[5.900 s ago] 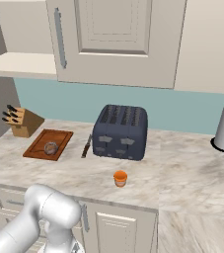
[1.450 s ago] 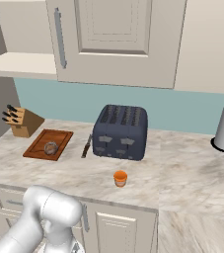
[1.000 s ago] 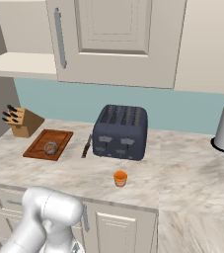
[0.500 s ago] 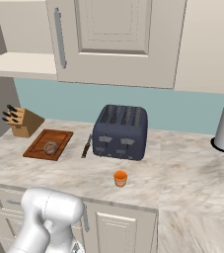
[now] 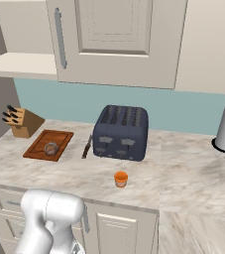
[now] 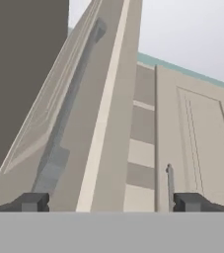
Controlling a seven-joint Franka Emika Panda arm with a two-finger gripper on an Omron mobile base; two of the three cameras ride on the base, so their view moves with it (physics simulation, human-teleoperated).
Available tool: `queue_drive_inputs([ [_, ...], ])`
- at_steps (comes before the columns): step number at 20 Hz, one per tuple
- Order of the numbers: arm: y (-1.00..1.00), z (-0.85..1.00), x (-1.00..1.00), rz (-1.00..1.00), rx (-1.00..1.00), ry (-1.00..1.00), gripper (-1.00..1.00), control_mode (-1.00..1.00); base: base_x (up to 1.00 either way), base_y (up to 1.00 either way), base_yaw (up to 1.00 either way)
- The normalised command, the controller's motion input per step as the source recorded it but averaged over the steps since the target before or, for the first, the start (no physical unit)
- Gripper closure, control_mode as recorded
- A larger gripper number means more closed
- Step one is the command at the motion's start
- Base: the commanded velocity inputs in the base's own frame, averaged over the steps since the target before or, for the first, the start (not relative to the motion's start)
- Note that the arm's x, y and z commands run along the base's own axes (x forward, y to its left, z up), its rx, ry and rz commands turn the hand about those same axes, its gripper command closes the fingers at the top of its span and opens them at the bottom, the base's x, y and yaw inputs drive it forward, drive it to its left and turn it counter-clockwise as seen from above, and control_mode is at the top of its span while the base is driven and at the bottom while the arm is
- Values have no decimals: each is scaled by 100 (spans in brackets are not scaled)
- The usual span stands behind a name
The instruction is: Pick the bread, place it on the cutting board, pick the jam, place it on the counter, and close the cabinet.
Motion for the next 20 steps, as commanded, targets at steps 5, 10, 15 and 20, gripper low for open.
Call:
queue_drive_inputs([
  [5,-26,0,35,-6,0,-6,-100,-100,0,0,0],
  [10,-23,0,39,-5,0,-5,-100,-100,0,0,0],
  [15,-22,0,37,-5,0,-5,-100,-100,0,0,0],
  [20,-21,0,37,-6,0,-6,-100,-100,0,0,0],
])
